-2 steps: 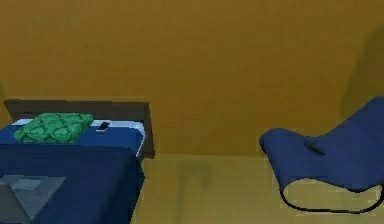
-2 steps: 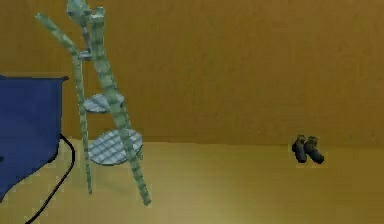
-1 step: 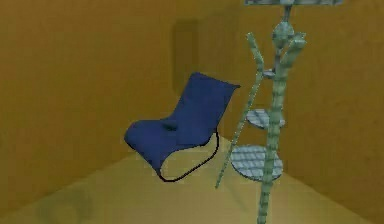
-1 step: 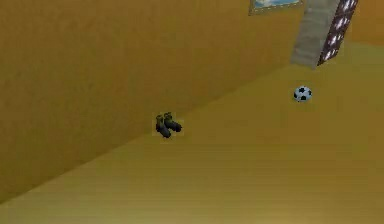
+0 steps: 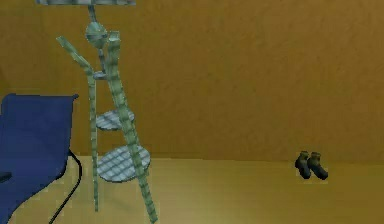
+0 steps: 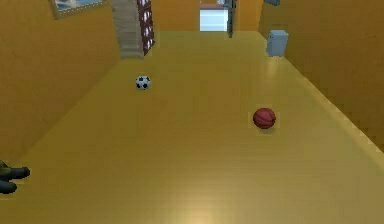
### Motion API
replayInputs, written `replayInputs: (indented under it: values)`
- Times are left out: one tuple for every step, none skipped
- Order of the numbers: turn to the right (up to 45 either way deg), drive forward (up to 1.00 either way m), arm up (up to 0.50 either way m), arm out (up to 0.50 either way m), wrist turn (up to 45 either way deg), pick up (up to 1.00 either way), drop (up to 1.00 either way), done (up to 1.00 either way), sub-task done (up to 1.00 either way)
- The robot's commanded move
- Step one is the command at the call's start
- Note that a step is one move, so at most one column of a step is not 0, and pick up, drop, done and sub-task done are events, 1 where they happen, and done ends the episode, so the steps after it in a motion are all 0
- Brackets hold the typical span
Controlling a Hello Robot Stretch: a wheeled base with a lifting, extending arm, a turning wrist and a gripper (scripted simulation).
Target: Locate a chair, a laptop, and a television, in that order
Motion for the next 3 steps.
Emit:
replayInputs:
  values:
    - [0.0,0.15,0.00,0.00,0.0,0.00,0.00,0.00,0.00]
    - [45.0,0.00,0.00,0.00,0.0,0.00,0.00,0.00,0.00]
    - [33.0,0.00,0.00,0.00,0.0,0.00,0.00,0.00,0.00]
